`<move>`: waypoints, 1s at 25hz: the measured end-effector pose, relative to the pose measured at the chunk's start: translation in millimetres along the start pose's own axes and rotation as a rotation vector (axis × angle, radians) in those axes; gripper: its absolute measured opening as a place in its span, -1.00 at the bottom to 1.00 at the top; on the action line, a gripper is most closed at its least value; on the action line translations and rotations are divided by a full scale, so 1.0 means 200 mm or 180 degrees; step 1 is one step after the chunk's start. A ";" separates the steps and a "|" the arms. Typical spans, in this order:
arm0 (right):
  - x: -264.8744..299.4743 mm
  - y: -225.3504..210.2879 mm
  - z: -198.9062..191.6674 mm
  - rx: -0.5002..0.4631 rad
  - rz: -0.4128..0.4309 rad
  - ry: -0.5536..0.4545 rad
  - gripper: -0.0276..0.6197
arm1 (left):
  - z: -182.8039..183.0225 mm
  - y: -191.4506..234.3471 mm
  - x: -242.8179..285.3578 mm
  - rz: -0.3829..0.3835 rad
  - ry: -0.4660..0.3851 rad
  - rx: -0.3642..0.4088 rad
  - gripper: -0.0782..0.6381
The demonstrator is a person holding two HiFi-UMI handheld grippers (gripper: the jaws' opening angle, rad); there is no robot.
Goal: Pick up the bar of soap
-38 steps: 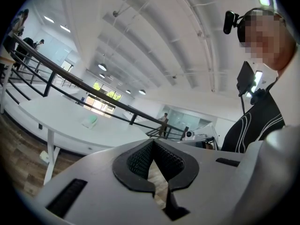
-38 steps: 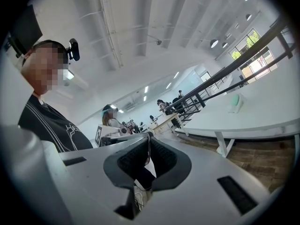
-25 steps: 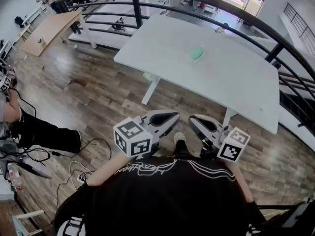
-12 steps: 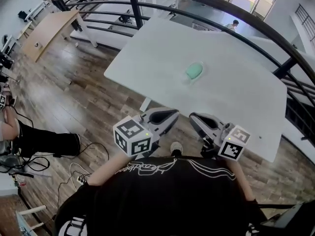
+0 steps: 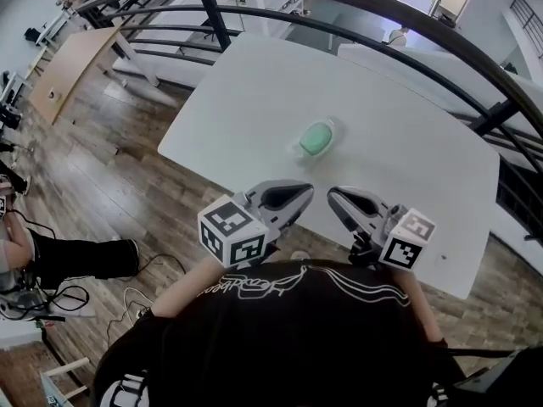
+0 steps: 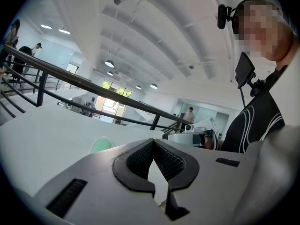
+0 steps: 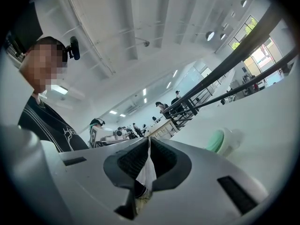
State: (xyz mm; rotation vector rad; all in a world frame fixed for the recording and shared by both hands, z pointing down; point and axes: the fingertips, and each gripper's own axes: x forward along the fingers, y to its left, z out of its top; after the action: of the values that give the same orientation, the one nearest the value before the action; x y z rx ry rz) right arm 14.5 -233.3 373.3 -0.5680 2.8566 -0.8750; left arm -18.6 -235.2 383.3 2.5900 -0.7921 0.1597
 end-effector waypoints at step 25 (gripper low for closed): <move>-0.01 -0.26 0.07 0.0038 -0.0158 -0.0065 -0.86 | -0.02 0.18 0.18 0.0101 0.0265 0.0089 -0.76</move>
State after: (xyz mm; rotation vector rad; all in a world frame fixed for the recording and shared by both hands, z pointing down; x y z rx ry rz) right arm 36.1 -280.2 390.0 -0.6451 2.8285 -0.8879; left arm -8.4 -278.2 408.4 2.5793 -0.8065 0.2880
